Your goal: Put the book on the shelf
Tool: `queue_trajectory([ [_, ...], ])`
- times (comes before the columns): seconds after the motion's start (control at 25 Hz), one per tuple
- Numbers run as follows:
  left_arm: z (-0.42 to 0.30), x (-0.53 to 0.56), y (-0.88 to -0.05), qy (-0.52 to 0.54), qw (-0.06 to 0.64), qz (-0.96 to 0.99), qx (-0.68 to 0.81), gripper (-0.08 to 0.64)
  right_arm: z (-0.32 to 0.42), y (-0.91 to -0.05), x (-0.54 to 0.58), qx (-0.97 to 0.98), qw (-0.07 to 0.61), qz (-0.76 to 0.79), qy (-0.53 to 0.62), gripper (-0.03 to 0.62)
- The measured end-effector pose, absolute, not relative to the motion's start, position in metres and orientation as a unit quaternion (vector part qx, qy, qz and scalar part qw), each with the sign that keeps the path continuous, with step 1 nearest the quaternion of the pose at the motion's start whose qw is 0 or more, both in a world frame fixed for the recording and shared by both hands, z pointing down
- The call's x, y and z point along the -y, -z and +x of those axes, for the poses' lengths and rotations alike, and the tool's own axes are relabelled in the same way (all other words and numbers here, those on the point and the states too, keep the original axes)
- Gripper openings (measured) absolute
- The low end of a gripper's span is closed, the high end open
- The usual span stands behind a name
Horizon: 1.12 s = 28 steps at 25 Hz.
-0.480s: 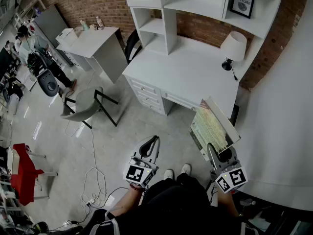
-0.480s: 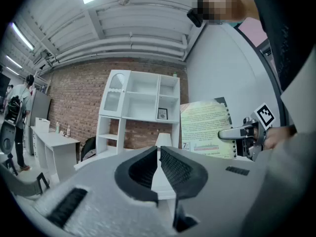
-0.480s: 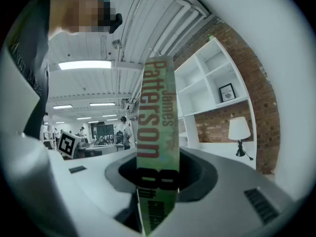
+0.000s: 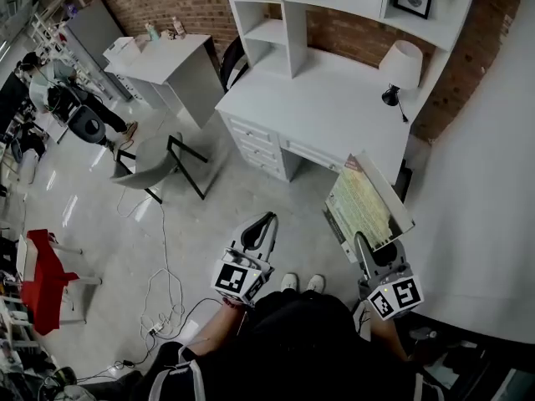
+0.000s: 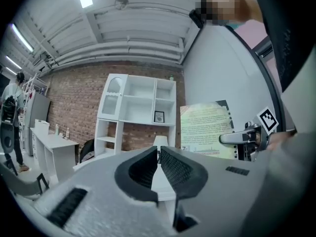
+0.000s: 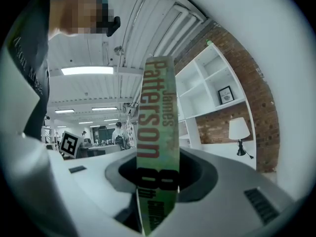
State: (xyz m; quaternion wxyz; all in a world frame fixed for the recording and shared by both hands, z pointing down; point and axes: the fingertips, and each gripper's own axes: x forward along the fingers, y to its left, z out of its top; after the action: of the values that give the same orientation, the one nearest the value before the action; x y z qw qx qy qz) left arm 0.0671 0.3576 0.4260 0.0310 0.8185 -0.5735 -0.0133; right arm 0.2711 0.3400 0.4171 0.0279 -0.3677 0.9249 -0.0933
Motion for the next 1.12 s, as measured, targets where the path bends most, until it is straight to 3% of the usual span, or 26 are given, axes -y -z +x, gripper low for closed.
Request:
queue_trajectory([
  [0.4,0.094,-0.353,-0.42,0.019,0.034,0.813,0.581,0.035,0.292,-0.417,-0.322,-0.933,0.04,-0.347,0.089,0.163],
  [1.12,0.07,-0.254,-0.425,0.033,0.024,0.822,0.568,0.035,0.268,-0.42,-0.238,-0.93,0.03,-0.354,0.095,0.163],
])
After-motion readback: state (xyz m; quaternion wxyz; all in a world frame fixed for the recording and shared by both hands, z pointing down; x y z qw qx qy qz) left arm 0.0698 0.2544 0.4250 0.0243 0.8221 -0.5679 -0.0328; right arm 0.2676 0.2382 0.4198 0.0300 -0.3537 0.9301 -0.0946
